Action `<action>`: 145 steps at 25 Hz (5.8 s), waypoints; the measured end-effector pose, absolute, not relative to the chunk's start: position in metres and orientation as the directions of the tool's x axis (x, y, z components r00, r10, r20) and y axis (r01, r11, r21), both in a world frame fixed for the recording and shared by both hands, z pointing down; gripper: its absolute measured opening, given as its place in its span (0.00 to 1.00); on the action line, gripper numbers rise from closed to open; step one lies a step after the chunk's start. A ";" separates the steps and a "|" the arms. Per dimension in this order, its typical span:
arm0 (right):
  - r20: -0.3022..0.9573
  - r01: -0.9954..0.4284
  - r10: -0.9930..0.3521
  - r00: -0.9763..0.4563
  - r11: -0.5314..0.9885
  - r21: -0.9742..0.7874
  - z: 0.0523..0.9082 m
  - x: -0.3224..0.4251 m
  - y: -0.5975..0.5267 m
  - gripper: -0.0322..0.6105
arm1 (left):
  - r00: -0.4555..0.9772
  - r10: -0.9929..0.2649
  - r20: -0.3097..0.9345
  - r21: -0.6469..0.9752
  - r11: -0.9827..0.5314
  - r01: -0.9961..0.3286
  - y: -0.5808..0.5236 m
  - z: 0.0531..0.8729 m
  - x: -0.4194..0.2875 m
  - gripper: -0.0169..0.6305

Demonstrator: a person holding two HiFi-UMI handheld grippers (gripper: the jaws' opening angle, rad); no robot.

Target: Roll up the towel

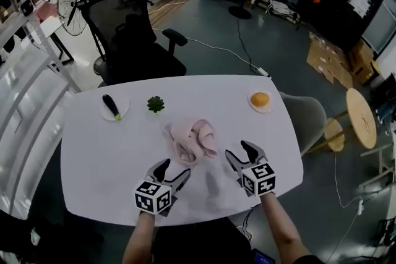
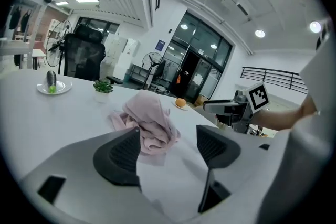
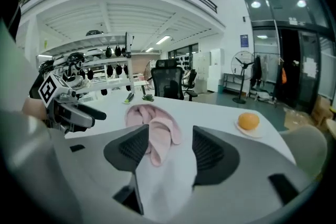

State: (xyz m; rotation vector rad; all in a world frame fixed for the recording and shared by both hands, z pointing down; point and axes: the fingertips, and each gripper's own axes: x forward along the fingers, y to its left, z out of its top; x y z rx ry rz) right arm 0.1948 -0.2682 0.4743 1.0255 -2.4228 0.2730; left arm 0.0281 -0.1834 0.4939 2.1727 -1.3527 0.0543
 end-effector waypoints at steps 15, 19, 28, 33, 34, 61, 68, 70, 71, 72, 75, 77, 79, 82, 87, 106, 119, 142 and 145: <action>0.697 -0.335 -0.221 -0.683 0.942 -0.030 0.563 0.110 -0.394 0.40 | 0.362 -0.800 0.479 0.453 -0.128 -0.882 -0.254 0.517 0.027 0.36; 0.729 -0.212 -0.096 -0.678 0.975 -0.069 0.583 0.089 -0.388 0.35 | 0.325 -0.792 0.516 0.427 -0.091 -0.900 -0.254 0.520 0.025 0.21; 0.765 -0.096 0.009 -0.644 0.991 -0.092 0.595 0.078 -0.379 0.08 | 0.296 -0.777 0.556 0.346 -0.107 -0.932 -0.241 0.514 0.016 0.10; 0.742 -0.107 -0.097 -0.664 0.994 0.033 0.552 0.077 -0.389 0.08 | 0.273 -0.777 0.567 0.262 -0.144 -0.954 -0.236 0.501 0.002 0.09; 0.734 -0.118 -0.122 -0.669 0.991 0.057 0.540 0.078 -0.391 0.08 | 0.268 -0.780 0.566 0.244 -0.152 -0.958 -0.235 0.497 -0.002 0.09; 0.338 -0.302 -0.559 -0.757 0.759 0.577 0.269 0.038 -0.304 0.08 | 0.045 -0.939 0.342 -0.519 -0.228 -0.823 -0.194 0.290 -0.115 0.09; 0.321 -0.331 -0.591 -0.740 0.735 0.591 0.272 0.031 -0.266 0.08 | 0.079 -0.938 0.337 -0.552 -0.265 -0.791 -0.154 0.280 -0.124 0.09; 0.341 -0.341 -0.612 -0.714 0.729 0.594 0.287 0.041 -0.259 0.08 | 0.118 -0.918 0.380 -0.529 -0.320 -0.786 -0.149 0.304 -0.114 0.09; 0.355 -0.344 -0.624 -0.696 0.724 0.598 0.295 0.049 -0.256 0.08 | 0.148 -0.905 0.400 -0.503 -0.352 -0.789 -0.147 0.318 -0.107 0.09; 0.370 -0.345 -0.636 -0.677 0.718 0.604 0.302 0.058 -0.254 0.08 | 0.184 -0.889 0.419 -0.470 -0.385 -0.794 -0.145 0.333 -0.097 0.09; 0.420 -0.344 -0.667 -0.616 0.707 0.618 0.324 0.089 -0.246 0.09 | 0.301 -0.833 0.464 -0.349 -0.484 -0.802 -0.140 0.379 -0.061 0.09; 0.457 -0.348 -0.684 -0.569 0.703 0.620 0.340 0.115 -0.243 0.08 | 0.377 -0.789 0.485 -0.264 -0.543 -0.797 -0.137 0.410 -0.030 0.10; 0.491 -0.358 -0.698 -0.522 0.702 0.616 0.357 0.144 -0.242 0.08 | 0.445 -0.747 0.495 -0.169 -0.585 -0.794 -0.134 0.436 0.001 0.13; 0.534 -0.380 -0.718 -0.446 0.692 0.613 0.377 0.189 -0.239 0.08 | 0.525 -0.682 0.509 -0.033 -0.625 -0.780 -0.123 0.467 0.034 0.14; 0.586 -0.423 -0.729 -0.355 0.684 0.594 0.401 0.256 -0.230 0.08 | 0.485 -0.666 0.566 0.011 -0.583 -0.812 -0.118 0.489 0.013 0.30; 0.698 -0.389 -0.647 -0.308 0.755 0.528 0.464 0.330 -0.211 0.08 | 0.058 -0.526 0.848 -0.212 -0.439 -0.873 -0.200 0.578 -0.161 0.56; 0.600 -0.388 -0.725 -0.338 0.688 0.613 0.414 0.325 -0.259 0.08 | -0.019 -0.673 0.739 -0.294 -0.298 -0.908 -0.208 0.497 -0.182 0.08; 0.334 -0.373 -0.869 -0.366 0.466 0.802 0.282 0.296 -0.317 0.09 | -0.030 -0.893 0.449 -0.471 -0.208 -0.857 -0.132 0.296 -0.189 0.08; 0.333 -0.377 -0.879 -0.341 0.453 0.808 0.281 0.310 -0.305 0.09 | 0.060 -0.872 0.486 -0.429 -0.298 -0.853 -0.109 0.304 -0.167 0.08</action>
